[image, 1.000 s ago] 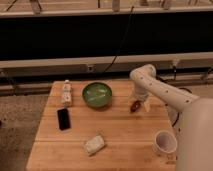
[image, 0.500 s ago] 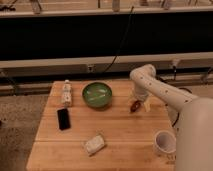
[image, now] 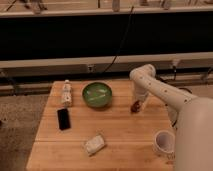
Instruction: Drag the pepper across the table
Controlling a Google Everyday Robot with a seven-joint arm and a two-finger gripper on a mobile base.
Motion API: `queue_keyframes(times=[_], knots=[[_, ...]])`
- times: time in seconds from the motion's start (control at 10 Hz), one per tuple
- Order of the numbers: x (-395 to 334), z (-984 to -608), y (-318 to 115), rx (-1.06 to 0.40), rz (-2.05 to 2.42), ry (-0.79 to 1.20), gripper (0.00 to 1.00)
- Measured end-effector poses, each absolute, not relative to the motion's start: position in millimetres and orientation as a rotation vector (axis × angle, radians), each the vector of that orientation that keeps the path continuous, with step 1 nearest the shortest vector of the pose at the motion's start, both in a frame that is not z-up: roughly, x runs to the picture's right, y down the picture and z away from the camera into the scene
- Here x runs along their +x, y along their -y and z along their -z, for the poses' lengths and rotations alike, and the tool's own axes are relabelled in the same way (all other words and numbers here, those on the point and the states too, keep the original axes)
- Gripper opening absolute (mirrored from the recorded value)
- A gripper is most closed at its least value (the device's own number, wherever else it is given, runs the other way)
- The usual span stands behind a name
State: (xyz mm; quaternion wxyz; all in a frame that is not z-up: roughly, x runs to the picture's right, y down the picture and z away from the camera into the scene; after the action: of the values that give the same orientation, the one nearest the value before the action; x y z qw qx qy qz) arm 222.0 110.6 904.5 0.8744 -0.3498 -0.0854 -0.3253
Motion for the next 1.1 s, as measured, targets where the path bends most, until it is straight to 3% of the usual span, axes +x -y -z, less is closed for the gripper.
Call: queue_keyframes(times=[0.3,0.4,1.1], knots=[[221,-907,-110,-0.734,0.691,0.172,0.04],[220,-908,-106,-0.737,0.71,0.157,0.01],[212,-912,-97,-0.743,0.757,0.135,0.0]])
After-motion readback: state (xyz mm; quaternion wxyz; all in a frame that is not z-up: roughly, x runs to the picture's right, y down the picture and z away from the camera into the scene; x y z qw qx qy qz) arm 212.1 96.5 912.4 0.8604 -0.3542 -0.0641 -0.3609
